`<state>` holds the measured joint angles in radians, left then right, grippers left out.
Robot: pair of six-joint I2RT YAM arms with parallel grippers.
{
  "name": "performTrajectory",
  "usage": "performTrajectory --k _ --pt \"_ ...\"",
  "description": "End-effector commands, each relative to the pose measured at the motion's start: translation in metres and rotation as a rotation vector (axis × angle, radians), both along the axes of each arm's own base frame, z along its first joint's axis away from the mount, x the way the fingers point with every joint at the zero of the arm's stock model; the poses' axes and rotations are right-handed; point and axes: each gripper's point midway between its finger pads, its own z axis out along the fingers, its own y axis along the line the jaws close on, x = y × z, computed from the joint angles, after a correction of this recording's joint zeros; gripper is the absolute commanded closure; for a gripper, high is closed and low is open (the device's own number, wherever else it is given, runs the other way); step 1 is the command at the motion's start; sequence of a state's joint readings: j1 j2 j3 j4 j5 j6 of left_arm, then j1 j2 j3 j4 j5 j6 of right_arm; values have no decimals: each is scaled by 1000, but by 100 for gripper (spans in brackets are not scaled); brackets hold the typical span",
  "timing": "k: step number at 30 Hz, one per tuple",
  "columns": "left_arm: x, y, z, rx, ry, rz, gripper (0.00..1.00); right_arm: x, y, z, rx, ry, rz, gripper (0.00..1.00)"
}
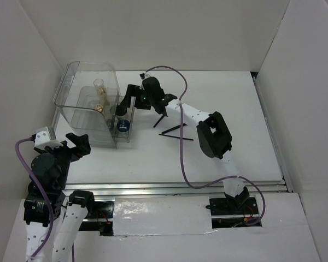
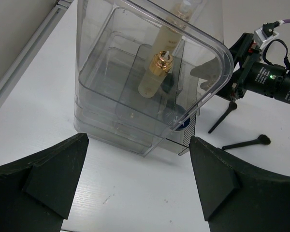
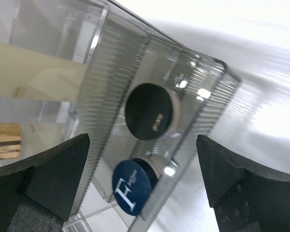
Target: Organize the makeup
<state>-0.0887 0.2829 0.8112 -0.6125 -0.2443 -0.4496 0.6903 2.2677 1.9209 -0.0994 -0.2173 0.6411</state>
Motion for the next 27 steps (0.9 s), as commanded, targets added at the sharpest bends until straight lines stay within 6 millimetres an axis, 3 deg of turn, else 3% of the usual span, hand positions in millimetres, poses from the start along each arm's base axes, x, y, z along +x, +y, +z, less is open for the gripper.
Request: performTrajectory --k 1,4,6,7,8,10,14,18,23,27 --pt "1 -2 10 -2 -51 -10 1 -3 -17 51 14 -92 -73 0" --pt "0 -2 11 -3 -57 -10 1 -6 -40 38 -23 -77 -173 6" --pt "0 -1 11 -2 -56 -9 1 -11 -55 22 -50 -47 -232 22" --pt "0 -2 11 -4 -58 -10 0 -13 -61 18 -57 -39 -251 31" --pt "0 -1 11 -3 -56 -7 1 -21 -69 7 -71 -32 -273 63" --pt "0 -1 11 -5 -56 -4 1 -29 -74 -1 -63 -15 -293 75" --pt "0 0 11 -6 -55 -1 1 -43 -57 -19 -17 8 -210 77" --pt "0 1 10 -6 -54 6 0 -57 -28 -17 92 18 -62 77" --pt "1 0 10 -8 -52 1 1 -56 -8 -4 170 -22 14 77" --pt "1 -1 9 -4 -49 -2 1 -49 1 -8 169 -15 30 76"
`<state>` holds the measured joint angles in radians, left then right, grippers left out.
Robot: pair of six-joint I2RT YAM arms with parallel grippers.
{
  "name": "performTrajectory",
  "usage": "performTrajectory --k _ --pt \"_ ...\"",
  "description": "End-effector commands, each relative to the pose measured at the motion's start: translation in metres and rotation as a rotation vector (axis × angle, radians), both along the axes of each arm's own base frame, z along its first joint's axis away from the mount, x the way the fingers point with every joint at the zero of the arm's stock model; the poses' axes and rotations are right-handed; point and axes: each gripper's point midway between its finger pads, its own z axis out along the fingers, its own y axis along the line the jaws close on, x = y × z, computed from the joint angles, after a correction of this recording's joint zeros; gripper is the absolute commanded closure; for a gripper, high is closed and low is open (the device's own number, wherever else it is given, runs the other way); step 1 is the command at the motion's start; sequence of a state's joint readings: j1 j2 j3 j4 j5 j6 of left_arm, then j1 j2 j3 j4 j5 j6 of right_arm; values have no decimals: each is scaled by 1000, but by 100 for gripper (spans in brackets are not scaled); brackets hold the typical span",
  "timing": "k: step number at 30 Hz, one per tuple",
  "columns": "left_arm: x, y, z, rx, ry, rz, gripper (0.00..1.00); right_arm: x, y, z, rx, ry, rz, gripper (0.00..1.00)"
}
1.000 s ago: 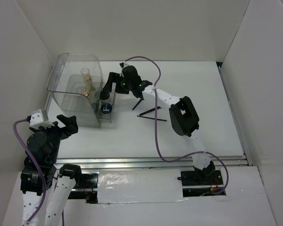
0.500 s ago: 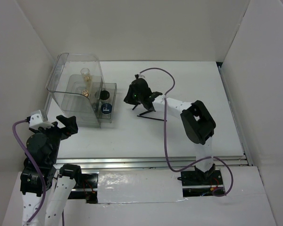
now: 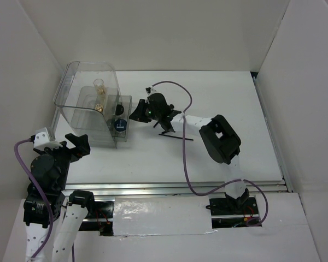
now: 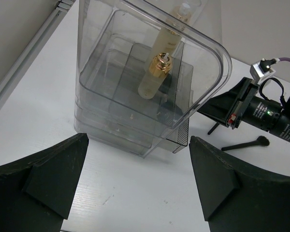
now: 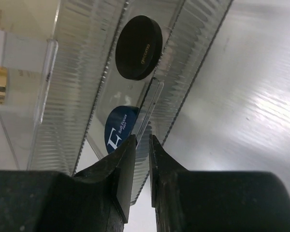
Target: Organize the makeup
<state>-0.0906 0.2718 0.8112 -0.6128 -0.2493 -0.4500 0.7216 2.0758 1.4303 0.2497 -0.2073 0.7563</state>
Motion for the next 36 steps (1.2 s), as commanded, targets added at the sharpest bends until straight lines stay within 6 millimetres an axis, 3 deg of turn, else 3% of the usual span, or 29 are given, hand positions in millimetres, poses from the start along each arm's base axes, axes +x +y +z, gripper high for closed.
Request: performTrajectory --k 1,11,28,36 --pt "3 -1 8 -5 -40 -5 1 10 24 20 77 -61 50 76" --pt "3 -3 9 -3 -42 -13 1 23 46 -3 97 -25 88 73" --pt "4 -4 8 -1 -37 -21 1 23 80 11 267 -28 199 68" --pt "4 -6 8 -1 -36 -29 1 28 88 -1 281 9 197 66"
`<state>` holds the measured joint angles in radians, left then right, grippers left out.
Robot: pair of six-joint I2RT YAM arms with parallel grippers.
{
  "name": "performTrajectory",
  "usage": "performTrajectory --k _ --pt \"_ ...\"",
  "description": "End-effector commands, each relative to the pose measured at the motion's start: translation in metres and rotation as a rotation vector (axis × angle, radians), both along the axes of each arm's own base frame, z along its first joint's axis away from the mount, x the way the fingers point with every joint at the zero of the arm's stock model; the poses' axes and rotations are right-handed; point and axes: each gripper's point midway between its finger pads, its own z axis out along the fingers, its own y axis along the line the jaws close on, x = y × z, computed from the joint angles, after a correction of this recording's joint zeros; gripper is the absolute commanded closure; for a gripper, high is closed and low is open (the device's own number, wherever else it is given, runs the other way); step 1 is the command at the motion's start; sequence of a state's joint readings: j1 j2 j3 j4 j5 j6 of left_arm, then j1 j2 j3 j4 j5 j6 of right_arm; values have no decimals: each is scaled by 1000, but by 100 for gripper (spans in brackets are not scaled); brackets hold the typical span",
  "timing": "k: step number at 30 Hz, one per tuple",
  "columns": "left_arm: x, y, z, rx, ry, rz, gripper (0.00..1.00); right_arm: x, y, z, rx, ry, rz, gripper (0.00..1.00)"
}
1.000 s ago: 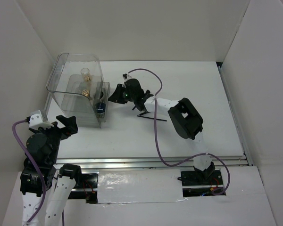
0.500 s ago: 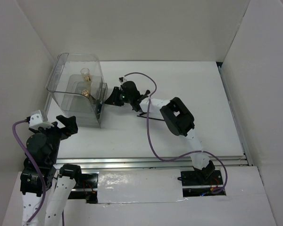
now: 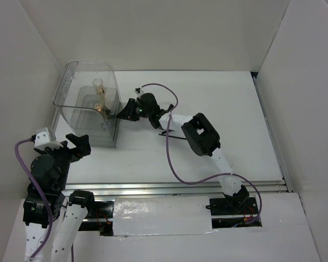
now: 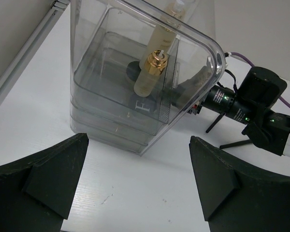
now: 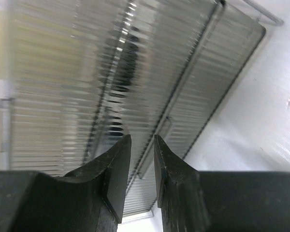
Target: Organize the makeup
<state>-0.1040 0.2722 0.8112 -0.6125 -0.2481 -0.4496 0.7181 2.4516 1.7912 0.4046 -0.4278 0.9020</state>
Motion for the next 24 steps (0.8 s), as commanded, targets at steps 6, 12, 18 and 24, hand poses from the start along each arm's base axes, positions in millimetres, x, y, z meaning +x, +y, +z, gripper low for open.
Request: performTrajectory --k 6,12,18,24 --pt "3 -4 9 -2 -44 -19 1 -2 10 27 69 -44 11 60" --pt "3 -4 9 -2 -44 -19 1 -12 4 16 102 -11 15 55" --pt "2 -3 9 -4 -44 -17 1 -12 4 9 110 6 16 54" --pt "3 -3 8 -2 -42 -17 1 -10 11 5 131 23 34 57"
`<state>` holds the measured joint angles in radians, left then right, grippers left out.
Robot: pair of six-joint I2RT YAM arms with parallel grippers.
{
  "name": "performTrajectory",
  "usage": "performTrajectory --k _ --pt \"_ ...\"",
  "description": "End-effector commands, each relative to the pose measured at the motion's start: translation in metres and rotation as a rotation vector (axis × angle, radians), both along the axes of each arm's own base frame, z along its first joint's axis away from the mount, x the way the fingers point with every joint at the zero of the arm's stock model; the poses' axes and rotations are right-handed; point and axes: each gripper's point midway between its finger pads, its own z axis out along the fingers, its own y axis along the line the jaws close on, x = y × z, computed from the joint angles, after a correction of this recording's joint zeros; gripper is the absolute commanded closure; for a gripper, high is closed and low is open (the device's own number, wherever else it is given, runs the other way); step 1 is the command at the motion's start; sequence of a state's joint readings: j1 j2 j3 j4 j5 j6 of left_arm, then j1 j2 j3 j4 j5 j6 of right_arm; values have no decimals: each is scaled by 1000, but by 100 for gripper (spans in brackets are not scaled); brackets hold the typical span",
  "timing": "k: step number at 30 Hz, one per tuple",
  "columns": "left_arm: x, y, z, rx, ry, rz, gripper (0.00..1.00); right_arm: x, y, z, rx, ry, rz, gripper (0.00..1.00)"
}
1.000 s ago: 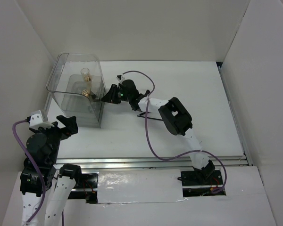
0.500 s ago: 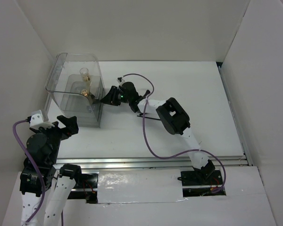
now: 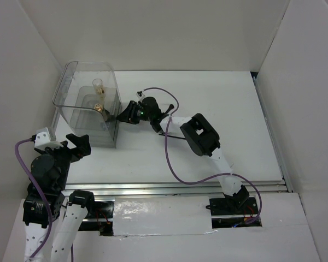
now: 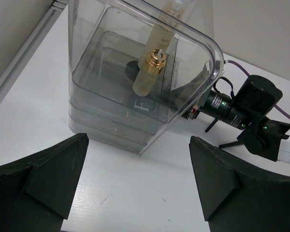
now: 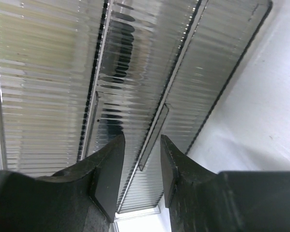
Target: Organize the makeup
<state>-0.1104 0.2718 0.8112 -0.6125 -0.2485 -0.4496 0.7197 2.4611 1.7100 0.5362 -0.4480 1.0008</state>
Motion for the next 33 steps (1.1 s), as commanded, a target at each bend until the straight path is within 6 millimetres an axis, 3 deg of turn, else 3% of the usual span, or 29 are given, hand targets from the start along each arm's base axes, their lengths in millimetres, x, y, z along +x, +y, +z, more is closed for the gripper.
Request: performTrajectory --k 1,14,24,27,28,30,31,33 --pt "3 -2 8 -4 -42 -11 1 -1 13 17 72 -36 32 58" --pt "3 -2 8 -4 -42 -11 1 -5 9 -5 69 16 18 65" --pt "3 -3 8 -4 -39 -12 1 -4 12 -9 91 41 23 72" --pt "3 -2 8 -2 -39 -11 1 -5 12 -7 100 39 24 78" --pt "3 -3 8 -3 -37 -12 1 -4 12 -6 105 38 24 87" --pt "3 -2 8 -2 -39 -11 0 -7 13 -3 128 36 35 91" --pt "3 -3 8 -3 -37 -12 1 -7 14 -3 136 40 37 98" --pt "3 -2 8 -2 -39 -13 0 -4 12 0 150 42 35 100"
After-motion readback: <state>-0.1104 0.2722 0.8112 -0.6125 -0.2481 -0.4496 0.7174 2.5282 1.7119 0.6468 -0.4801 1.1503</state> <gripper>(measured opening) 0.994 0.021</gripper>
